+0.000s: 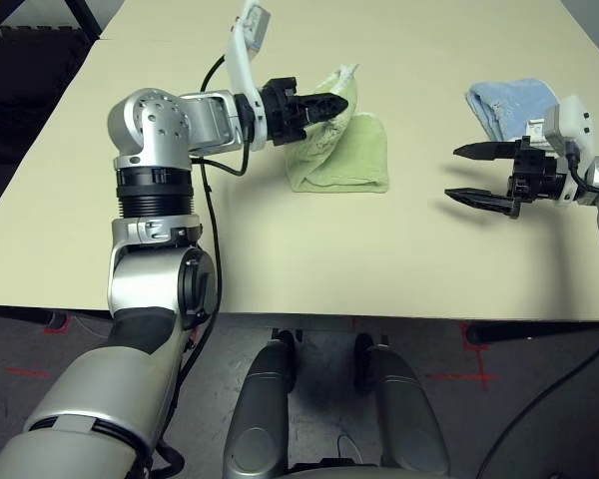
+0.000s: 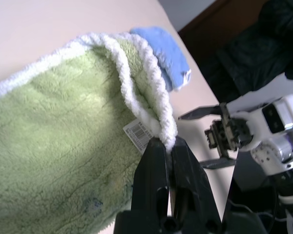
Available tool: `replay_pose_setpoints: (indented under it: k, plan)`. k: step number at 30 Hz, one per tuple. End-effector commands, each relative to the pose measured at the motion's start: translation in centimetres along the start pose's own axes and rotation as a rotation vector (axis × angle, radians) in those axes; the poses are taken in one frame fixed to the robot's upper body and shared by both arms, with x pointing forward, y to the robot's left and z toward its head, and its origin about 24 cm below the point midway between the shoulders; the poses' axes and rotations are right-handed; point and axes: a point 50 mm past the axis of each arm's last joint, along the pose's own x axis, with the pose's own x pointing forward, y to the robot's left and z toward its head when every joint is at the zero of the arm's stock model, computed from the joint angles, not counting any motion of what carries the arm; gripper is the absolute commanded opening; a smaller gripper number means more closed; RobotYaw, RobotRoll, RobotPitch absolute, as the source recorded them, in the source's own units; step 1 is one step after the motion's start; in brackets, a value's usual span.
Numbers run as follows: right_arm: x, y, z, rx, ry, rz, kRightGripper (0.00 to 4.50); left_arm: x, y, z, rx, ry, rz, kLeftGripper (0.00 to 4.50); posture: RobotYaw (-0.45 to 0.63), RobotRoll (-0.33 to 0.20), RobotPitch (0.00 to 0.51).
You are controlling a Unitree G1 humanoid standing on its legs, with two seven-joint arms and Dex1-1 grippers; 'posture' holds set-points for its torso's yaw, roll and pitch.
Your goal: Fold the towel and set it aside.
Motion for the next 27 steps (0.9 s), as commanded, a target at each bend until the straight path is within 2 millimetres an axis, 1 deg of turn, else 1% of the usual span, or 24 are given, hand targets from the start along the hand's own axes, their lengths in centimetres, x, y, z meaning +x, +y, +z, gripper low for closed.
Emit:
replay_pose_setpoints:
  k: [1,7,11,14,17,20,21,22,25,27]
  plan:
    - [-0.7,-0.1,0.0,-0.005,-0.001,-0.023,4.5,0.7,-0.3,-0.4,0.01,0.027,-0.02,0.06,0.04,0.0,0.248]
    - [-0.7,-0.1,0.1,-0.008,-0.002,-0.028,4.5,1.8,-1.0,-1.4,0.008,0.059,-0.051,0.06,0.04,0.0,0.245]
    - [-0.6,-0.1,0.1,-0.01,-0.003,-0.029,4.5,3.0,-1.9,-2.1,-0.005,0.084,-0.087,0.06,0.03,0.0,0.243]
    - [-0.5,-0.1,0.1,-0.012,-0.004,-0.028,4.5,3.4,-1.8,-2.5,0.001,0.092,-0.075,0.06,0.04,0.0,0.241]
    - [-0.4,-0.2,0.2,-0.015,-0.007,-0.027,4.5,3.9,-1.0,-3.2,0.026,0.104,-0.019,0.06,0.03,0.0,0.242]
    - [-0.5,-0.2,0.2,-0.018,-0.007,-0.028,4.5,4.2,-0.4,-3.9,0.036,0.119,0.018,0.76,0.03,0.0,0.242]
    - [-0.5,-0.2,0.2,-0.018,-0.006,-0.029,4.5,4.3,-0.2,-4.1,0.043,0.121,0.032,1.05,0.03,0.0,0.241]
    - [-0.5,-0.2,0.2,-0.018,-0.005,-0.029,4.5,4.4,0.1,-4.2,0.054,0.117,0.055,1.52,0.03,0.0,0.241]
    - [-0.5,-0.2,0.2,-0.019,-0.005,-0.031,4.5,4.6,0.6,-4.1,0.073,0.094,0.102,2.69,0.03,0.0,0.241]
    - [-0.5,-0.2,0.2,-0.02,-0.005,-0.032,4.5,4.6,0.6,-4.1,0.074,0.087,0.103,3.48,0.03,0.0,0.242]
